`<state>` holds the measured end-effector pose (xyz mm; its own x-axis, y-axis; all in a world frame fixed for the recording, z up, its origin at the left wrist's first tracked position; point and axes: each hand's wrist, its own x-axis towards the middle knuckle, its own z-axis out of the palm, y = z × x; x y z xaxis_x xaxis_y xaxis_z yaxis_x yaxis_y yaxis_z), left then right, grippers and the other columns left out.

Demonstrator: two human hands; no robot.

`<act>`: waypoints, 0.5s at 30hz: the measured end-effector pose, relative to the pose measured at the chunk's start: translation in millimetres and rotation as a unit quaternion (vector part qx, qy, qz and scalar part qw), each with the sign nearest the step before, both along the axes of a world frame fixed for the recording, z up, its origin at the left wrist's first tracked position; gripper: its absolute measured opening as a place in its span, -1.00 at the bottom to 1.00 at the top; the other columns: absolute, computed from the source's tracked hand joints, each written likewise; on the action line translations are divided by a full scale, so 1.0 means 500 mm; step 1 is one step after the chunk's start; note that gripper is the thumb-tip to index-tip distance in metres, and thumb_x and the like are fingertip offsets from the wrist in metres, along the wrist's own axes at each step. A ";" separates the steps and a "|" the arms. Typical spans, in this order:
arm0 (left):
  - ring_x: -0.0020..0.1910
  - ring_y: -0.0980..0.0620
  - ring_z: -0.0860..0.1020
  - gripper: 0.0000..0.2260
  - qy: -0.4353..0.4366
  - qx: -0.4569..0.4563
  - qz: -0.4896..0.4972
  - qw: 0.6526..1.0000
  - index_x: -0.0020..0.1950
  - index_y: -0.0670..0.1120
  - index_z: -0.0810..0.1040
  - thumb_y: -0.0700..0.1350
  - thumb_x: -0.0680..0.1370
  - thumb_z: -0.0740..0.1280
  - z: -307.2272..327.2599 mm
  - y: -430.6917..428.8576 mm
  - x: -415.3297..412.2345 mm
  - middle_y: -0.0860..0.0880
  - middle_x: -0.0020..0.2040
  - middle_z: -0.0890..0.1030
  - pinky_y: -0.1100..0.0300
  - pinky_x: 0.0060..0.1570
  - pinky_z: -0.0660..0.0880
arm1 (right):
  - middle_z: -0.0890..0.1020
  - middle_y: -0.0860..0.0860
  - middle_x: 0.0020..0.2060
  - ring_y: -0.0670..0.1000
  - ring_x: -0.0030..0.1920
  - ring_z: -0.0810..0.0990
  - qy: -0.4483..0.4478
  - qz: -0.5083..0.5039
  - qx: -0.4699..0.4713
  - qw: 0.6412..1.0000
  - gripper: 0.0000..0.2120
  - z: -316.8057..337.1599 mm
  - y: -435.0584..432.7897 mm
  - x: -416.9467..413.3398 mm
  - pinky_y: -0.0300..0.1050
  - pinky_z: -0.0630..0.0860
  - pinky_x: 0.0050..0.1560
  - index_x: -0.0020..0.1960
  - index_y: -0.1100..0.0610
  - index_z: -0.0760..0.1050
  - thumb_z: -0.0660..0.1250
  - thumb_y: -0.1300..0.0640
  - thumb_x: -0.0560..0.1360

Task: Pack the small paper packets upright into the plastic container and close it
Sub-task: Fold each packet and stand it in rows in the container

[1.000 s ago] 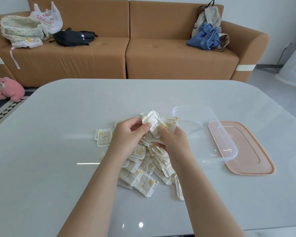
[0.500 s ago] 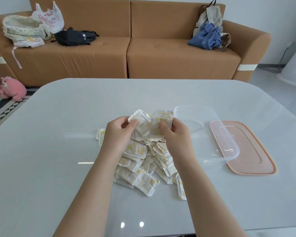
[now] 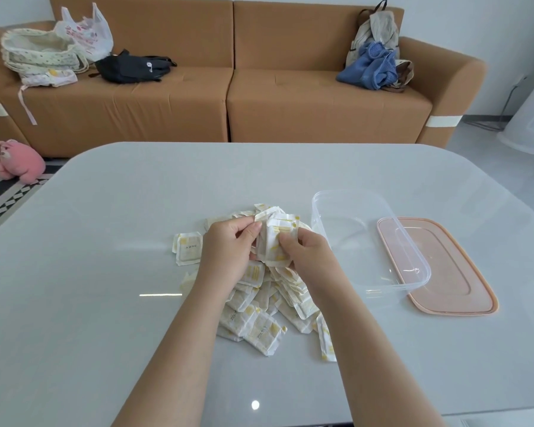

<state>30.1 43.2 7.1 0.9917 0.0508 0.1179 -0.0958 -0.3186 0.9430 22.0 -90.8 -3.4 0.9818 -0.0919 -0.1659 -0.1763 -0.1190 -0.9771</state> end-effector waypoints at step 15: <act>0.34 0.11 0.46 -0.45 0.143 -0.052 -0.091 0.984 0.40 0.08 0.46 -0.16 0.43 0.07 -0.022 -0.012 0.013 0.05 0.34 0.54 0.01 0.39 0.35 | 0.50 0.07 -0.14 0.08 -0.19 0.43 -0.111 -0.026 -0.294 0.949 -0.89 -0.033 -0.001 0.003 -0.14 0.21 -0.23 -0.13 0.22 0.42 0.23 0.21 0.56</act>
